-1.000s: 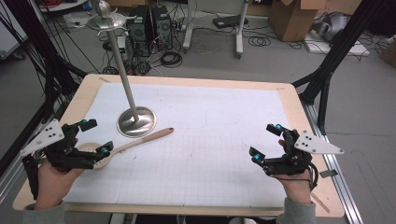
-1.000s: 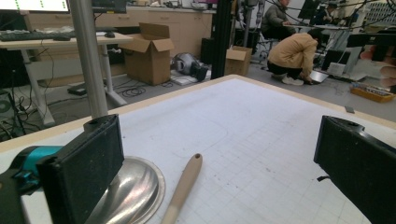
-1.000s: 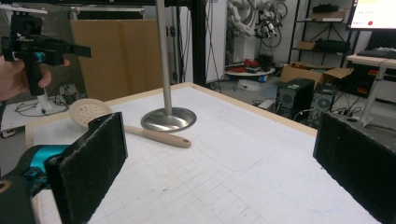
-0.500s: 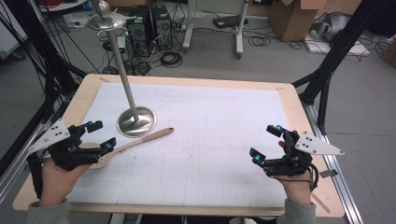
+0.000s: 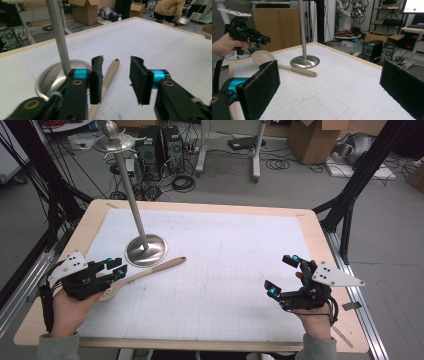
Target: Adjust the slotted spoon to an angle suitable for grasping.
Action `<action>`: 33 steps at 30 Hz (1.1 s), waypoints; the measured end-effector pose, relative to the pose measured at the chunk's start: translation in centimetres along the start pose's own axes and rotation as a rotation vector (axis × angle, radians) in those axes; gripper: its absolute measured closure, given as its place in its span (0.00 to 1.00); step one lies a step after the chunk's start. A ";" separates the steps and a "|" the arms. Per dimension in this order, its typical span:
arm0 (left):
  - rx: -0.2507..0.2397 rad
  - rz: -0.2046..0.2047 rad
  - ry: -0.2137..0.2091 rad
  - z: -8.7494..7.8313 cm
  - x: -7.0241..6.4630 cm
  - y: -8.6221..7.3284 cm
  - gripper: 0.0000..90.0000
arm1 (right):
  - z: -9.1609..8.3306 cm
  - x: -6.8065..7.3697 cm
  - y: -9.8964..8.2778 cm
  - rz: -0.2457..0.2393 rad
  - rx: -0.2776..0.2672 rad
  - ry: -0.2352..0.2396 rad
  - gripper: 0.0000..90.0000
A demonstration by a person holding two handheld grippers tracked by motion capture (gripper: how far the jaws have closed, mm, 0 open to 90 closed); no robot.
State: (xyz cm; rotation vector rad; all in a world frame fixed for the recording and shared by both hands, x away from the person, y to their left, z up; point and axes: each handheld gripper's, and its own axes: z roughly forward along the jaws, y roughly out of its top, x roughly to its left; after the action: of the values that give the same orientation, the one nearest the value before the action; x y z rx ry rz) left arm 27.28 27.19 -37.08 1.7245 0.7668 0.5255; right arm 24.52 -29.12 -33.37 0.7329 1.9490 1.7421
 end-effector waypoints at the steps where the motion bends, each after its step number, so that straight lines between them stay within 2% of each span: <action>1: 0.007 0.003 0.001 0.1 0.0 -0.1 0.80 | 0.0 0.0 0.0 -0.007 -0.002 0.001 0.02; 2: 0.016 0.006 0.004 0.3 0.0 -0.2 0.87 | -0.1 0.1 0.0 -0.001 0.004 0.003 0.02; 3: 0.022 0.007 0.003 0.4 0.0 -0.3 0.87 | -0.1 0.1 0.0 -0.001 0.004 0.003 0.02; 4: 0.028 0.013 0.001 0.6 0.0 -0.4 0.93 | -0.1 0.0 -0.1 -0.011 0.005 0.003 0.02; 6: 0.035 0.016 0.001 0.9 0.0 -0.5 0.96 | -0.3 0.1 -0.1 -0.009 0.007 -0.001 0.02; 14: 0.070 0.012 -0.008 1.9 0.4 -1.0 0.99 | -0.7 0.2 -0.2 -0.010 0.018 -0.007 0.02; 21: 0.122 0.013 -0.008 3.0 0.8 -2.1 0.99 | -0.9 0.3 -0.3 -0.012 0.028 -0.008 0.02; 33: 0.227 0.016 0.037 4.8 1.2 -3.1 1.00 | -1.3 0.3 -0.5 -0.016 0.034 -0.011 0.02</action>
State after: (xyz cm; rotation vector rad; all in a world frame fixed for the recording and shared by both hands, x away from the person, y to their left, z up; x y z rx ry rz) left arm 30.69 25.41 -41.44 1.9363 0.8663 0.4976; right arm 23.42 -29.94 -33.67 0.7352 1.9757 1.6961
